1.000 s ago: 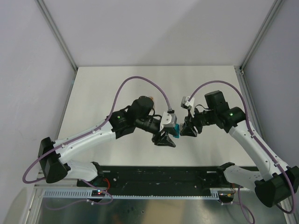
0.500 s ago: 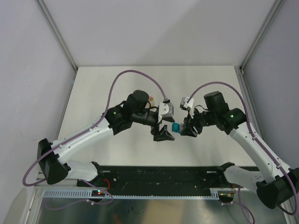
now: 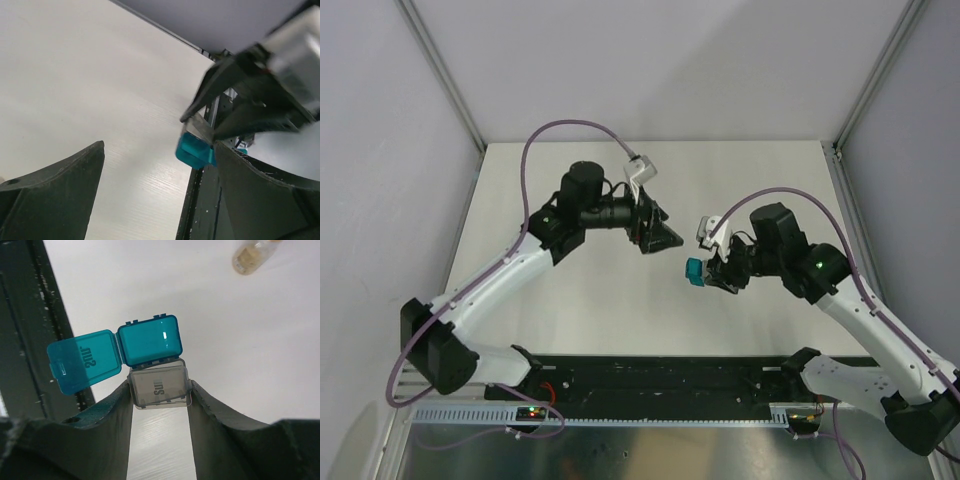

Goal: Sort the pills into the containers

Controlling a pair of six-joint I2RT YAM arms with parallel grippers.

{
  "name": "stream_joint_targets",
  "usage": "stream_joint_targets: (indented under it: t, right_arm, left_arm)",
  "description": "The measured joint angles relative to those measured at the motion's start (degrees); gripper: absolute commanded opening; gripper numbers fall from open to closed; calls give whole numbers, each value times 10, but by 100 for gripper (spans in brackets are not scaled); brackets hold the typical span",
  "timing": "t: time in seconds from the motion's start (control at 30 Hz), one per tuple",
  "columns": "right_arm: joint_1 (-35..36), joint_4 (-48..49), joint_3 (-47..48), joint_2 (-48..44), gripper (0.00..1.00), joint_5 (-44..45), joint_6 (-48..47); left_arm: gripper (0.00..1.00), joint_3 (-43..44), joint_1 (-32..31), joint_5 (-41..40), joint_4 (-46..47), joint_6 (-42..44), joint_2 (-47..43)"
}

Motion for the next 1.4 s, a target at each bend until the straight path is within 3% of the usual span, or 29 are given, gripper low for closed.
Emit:
stream_joint_targets:
  t: [0.4, 0.73, 1.1, 1.23, 1.4]
  right_arm:
    - [58, 70, 0, -6, 0, 129, -22]
    - [66, 94, 0, -6, 0, 171, -22]
    - [66, 92, 0, -8, 0, 180, -21]
    - [66, 90, 0, -9, 7, 181, -20]
    - [63, 90, 0, -9, 26, 181, -16]
  left_arm:
    - [76, 10, 26, 55, 36, -163, 93]
    - [64, 7, 10, 93, 82, -210, 104]
    - [30, -7, -8, 90, 91, -205, 116]
    - [17, -7, -8, 88, 93, -206, 118]
    - [1, -7, -8, 88, 94, -207, 119]
